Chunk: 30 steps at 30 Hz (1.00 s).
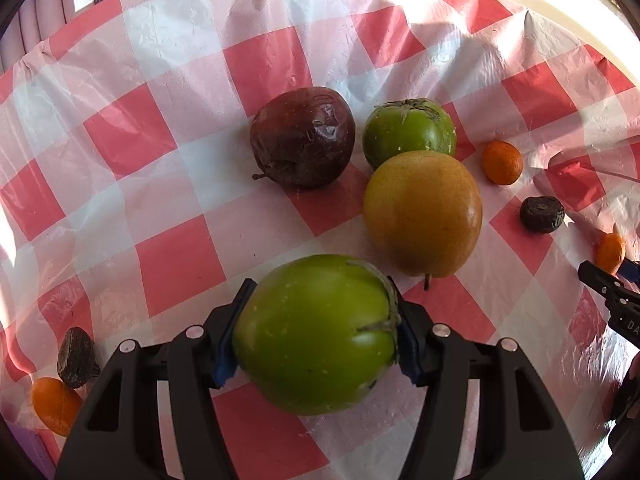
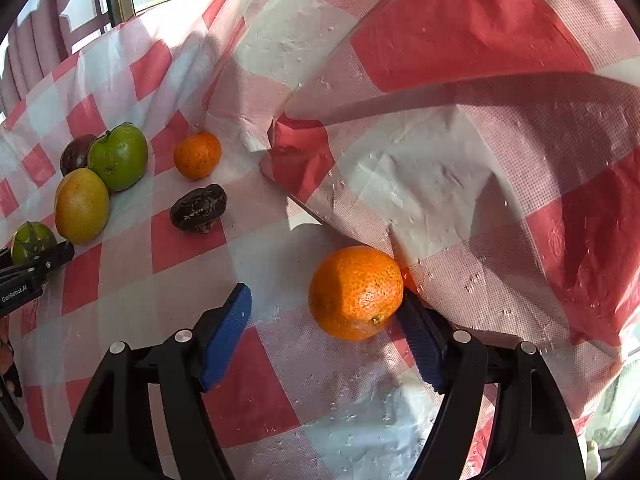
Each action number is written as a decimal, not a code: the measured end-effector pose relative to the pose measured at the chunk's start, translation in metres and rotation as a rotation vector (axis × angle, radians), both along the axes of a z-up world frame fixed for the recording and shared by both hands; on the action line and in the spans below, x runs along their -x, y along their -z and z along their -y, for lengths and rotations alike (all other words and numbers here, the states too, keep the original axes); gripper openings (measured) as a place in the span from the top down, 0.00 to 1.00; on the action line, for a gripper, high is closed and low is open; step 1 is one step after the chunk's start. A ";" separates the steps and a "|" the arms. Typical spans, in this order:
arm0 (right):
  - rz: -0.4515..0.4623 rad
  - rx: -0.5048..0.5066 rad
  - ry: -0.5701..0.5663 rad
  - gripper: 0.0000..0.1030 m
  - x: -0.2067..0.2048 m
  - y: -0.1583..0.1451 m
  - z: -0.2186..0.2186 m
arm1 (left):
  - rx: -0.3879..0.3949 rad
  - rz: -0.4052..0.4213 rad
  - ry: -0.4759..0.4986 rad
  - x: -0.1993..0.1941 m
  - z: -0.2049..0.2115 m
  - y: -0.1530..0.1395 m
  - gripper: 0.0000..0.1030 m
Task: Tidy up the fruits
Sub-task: 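Grasp the large green fruit with the left gripper while the right gripper grasps the orange, then carry the green fruit and orange into the white box and open both grippers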
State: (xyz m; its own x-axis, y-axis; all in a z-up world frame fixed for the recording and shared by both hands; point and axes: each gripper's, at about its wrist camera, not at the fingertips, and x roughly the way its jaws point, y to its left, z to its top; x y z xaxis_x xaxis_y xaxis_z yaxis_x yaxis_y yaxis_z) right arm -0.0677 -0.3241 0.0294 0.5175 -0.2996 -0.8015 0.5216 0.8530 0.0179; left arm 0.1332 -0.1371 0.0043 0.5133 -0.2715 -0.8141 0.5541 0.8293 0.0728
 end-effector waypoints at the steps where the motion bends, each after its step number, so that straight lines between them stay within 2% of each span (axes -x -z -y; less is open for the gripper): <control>1: -0.002 -0.001 -0.002 0.29 -0.002 0.000 0.002 | 0.010 -0.003 -0.018 0.001 -0.001 0.000 0.40; 3: -0.007 0.001 -0.004 0.27 -0.007 -0.001 0.002 | 0.021 0.006 -0.046 0.007 -0.007 0.000 0.40; 4: -0.010 0.003 -0.001 0.27 -0.009 -0.001 0.002 | 0.056 -0.005 -0.053 0.023 -0.015 0.000 0.40; 7: -0.010 0.010 -0.004 0.32 -0.012 -0.001 0.002 | 0.063 0.007 -0.075 0.035 -0.020 -0.003 0.40; 8: -0.005 0.013 -0.008 0.41 -0.014 -0.002 0.003 | 0.062 0.012 -0.076 0.040 -0.020 -0.004 0.40; 9: 0.004 0.016 -0.013 0.55 -0.014 -0.003 0.002 | 0.061 0.012 -0.083 0.040 -0.018 -0.007 0.40; 10: 0.011 0.018 -0.022 0.61 -0.015 -0.004 0.005 | 0.060 0.010 -0.090 0.044 -0.019 -0.007 0.40; 12: 0.017 0.012 -0.032 0.61 -0.016 -0.005 0.004 | 0.061 -0.001 -0.113 0.039 -0.008 -0.016 0.40; 20: 0.044 -0.026 -0.047 0.61 -0.016 -0.001 0.014 | 0.049 -0.018 -0.112 0.076 -0.013 -0.017 0.41; 28: 0.069 -0.066 -0.081 0.61 0.008 -0.008 0.010 | 0.082 -0.080 -0.165 0.118 -0.038 -0.020 0.41; 30: 0.066 -0.068 -0.095 0.61 0.012 -0.009 0.010 | 0.092 -0.079 -0.164 0.134 -0.059 -0.016 0.41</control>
State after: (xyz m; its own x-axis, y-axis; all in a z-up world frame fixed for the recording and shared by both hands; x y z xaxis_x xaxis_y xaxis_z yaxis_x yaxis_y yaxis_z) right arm -0.0794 -0.3340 0.0383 0.5936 -0.1929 -0.7813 0.4343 0.8941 0.1092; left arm -0.0006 -0.0778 0.0199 0.4924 -0.2648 -0.8291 0.4125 0.9098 -0.0456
